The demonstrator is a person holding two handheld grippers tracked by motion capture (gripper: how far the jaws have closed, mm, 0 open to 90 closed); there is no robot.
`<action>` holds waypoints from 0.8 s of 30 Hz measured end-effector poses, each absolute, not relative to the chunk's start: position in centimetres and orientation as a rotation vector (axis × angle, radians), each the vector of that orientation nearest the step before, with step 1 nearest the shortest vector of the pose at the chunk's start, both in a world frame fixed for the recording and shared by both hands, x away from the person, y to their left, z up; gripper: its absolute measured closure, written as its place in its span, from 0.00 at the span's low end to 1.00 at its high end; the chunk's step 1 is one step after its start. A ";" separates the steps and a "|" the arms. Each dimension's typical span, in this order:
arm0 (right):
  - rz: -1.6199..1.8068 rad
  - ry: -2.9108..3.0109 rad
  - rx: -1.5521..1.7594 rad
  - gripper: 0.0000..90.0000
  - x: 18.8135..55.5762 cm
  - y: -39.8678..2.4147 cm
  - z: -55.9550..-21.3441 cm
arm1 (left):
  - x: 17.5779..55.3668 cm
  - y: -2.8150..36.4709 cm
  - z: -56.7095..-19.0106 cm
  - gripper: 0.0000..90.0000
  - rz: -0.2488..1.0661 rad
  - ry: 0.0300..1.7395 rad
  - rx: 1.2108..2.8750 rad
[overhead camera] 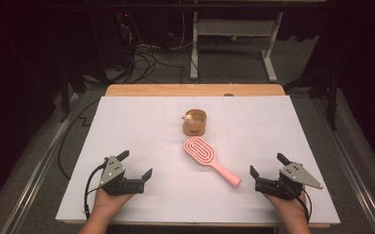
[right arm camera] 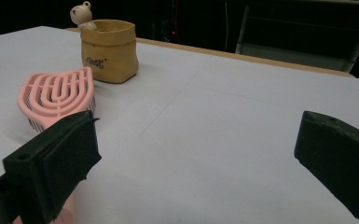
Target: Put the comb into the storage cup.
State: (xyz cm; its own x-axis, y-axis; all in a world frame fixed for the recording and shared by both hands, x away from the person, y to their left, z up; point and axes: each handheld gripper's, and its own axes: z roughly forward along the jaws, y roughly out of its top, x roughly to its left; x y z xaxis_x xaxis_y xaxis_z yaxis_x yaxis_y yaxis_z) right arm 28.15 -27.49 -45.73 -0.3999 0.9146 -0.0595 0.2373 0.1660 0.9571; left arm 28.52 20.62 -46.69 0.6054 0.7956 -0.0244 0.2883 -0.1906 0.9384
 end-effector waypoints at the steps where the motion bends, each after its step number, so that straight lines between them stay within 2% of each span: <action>1: 1.268 1.759 1.092 0.00 28.1 -27.5 -45.7 | 28.5 20.9 -46.6 0.00 0.572 0.899 1.728; 24: 1.237 1.817 1.071 0.02 27.9 -27.1 -45.1 | 28.7 21.0 -46.7 0.00 0.550 0.898 1.711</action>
